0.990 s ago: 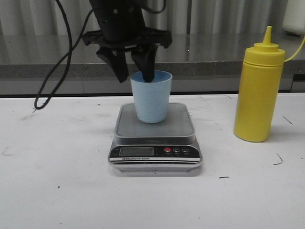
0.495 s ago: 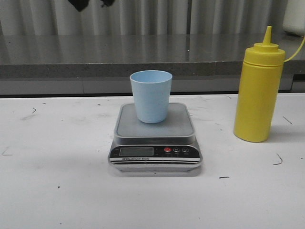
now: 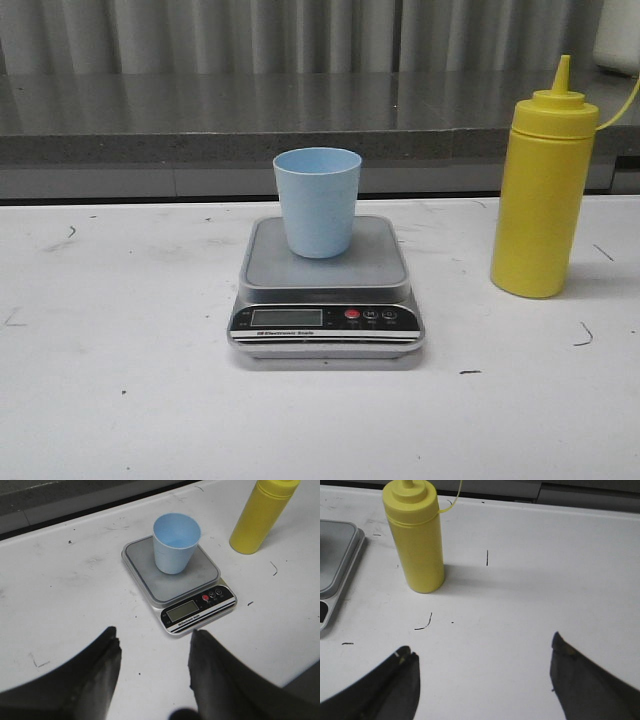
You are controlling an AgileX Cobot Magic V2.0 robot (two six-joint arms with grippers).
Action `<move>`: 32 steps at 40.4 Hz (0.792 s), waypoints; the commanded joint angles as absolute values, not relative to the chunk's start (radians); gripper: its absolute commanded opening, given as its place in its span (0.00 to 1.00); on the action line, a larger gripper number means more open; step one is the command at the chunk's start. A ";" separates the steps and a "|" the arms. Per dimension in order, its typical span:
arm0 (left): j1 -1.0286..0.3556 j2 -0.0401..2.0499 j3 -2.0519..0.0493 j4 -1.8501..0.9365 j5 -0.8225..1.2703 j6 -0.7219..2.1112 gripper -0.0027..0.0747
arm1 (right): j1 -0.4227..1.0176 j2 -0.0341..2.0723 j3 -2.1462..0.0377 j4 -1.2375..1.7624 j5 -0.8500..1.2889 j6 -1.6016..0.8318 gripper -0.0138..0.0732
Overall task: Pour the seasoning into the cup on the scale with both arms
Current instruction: 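Raise the left gripper away from the cup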
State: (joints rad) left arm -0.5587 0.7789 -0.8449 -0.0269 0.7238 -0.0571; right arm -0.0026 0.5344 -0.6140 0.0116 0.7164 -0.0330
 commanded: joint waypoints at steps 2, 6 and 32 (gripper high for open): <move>-0.565 0.626 -0.785 -0.026 0.660 -0.060 0.44 | -0.008 0.545 -0.641 0.000 0.651 -0.044 0.80; -0.565 0.533 -0.734 -0.026 0.658 -0.060 0.44 | -0.008 0.545 -0.641 0.000 0.651 -0.044 0.80; -0.565 0.443 -0.696 -0.026 0.656 -0.060 0.44 | -0.008 0.545 -0.641 0.000 0.651 -0.044 0.80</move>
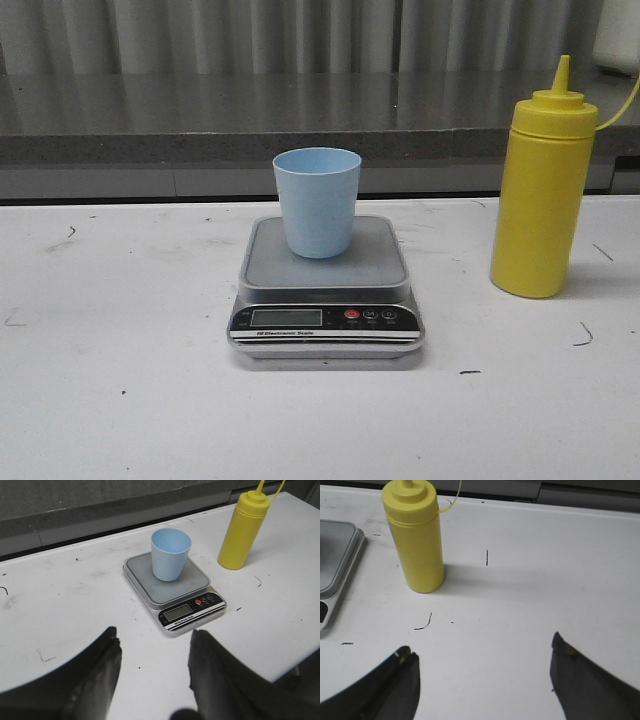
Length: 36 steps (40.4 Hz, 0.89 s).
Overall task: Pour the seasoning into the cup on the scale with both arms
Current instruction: 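Raise the left gripper away from the cup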
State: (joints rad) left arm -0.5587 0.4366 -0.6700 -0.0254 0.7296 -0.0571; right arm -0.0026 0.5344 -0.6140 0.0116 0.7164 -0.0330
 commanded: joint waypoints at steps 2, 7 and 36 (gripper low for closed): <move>-0.565 0.443 -0.696 -0.026 0.656 -0.060 0.44 | -0.008 0.545 -0.641 0.000 0.651 -0.044 0.80; -0.565 0.443 -0.696 -0.026 0.656 -0.060 0.44 | -0.008 0.545 -0.641 0.011 0.617 -0.044 0.80; -0.565 0.443 -0.696 -0.026 0.656 -0.060 0.44 | 0.190 0.825 -0.597 0.220 0.470 -0.167 0.81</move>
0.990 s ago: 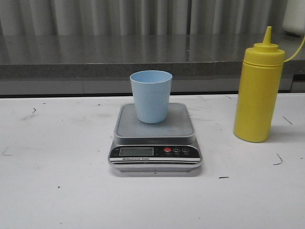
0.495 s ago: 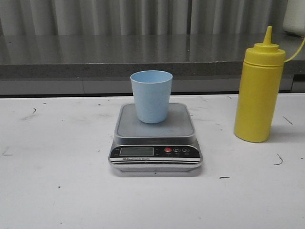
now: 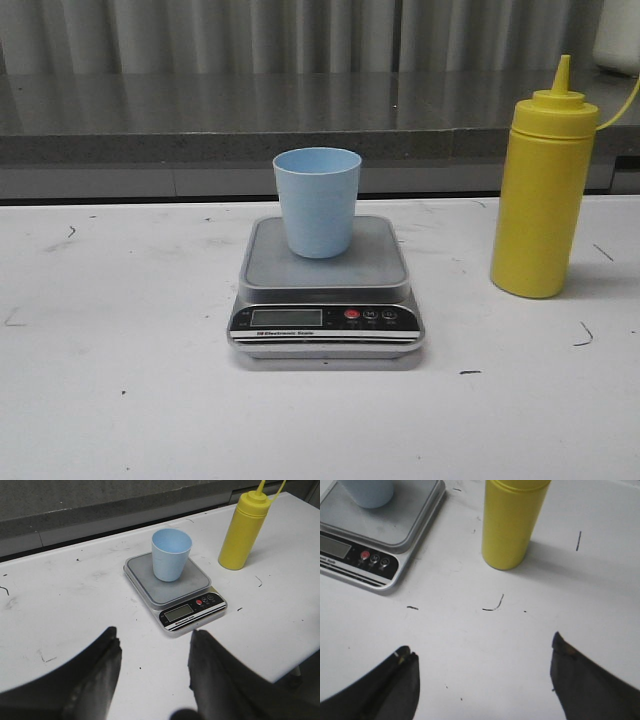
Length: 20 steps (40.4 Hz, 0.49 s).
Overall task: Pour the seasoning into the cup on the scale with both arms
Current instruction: 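Raise the left gripper away from the cup, then reach the right gripper to the yellow squeeze bottle and grasp it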
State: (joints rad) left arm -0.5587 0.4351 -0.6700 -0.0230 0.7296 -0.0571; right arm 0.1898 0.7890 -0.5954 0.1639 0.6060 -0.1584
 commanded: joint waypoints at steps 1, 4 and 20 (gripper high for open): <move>-0.565 0.443 -0.696 -0.026 0.656 -0.060 0.44 | 0.190 0.837 -0.580 0.237 0.431 -0.167 0.81; -0.565 0.443 -0.696 -0.026 0.656 -0.060 0.44 | 0.190 0.885 -0.531 0.266 0.317 -0.167 0.81; -0.565 0.443 -0.696 -0.026 0.656 -0.060 0.44 | 0.239 1.193 -0.405 0.285 -0.201 -0.167 0.88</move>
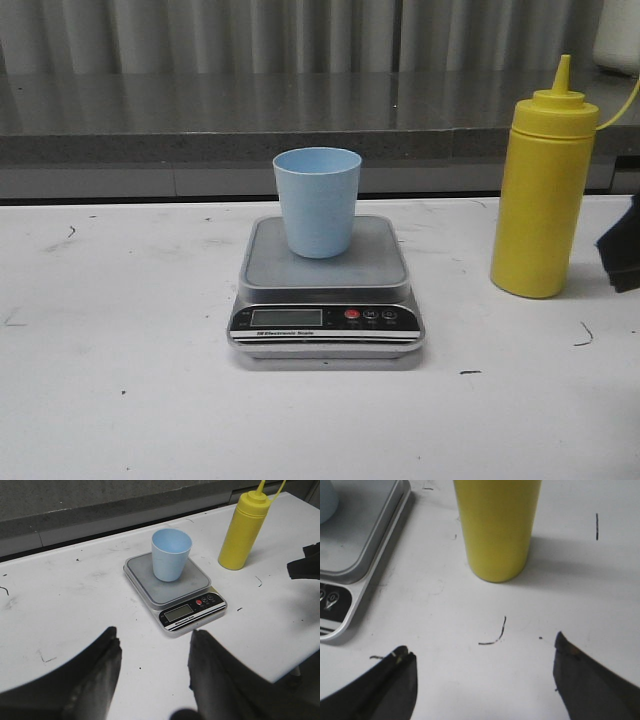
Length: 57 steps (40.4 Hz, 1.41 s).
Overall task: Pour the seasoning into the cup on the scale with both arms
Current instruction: 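Reach the right gripper to the yellow squeeze bottle and grasp it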
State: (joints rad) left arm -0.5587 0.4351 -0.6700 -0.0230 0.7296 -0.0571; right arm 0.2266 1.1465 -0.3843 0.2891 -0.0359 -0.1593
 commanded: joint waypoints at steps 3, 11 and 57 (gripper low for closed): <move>-0.565 0.443 -0.696 -0.026 0.656 -0.060 0.44 | 0.249 1.252 -0.405 0.273 -0.278 -0.167 0.92; -0.565 0.443 -0.696 -0.026 0.656 -0.060 0.44 | 0.250 1.394 -0.408 0.273 -0.505 -0.164 0.91; -0.565 0.443 -0.696 -0.026 0.656 -0.060 0.44 | 0.245 1.929 -0.634 0.168 -1.215 -0.032 0.73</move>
State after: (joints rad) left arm -0.5587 0.4351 -0.6700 -0.0230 0.7296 -0.0571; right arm 0.2490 1.9711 -0.6140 0.1699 -1.1157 -0.0333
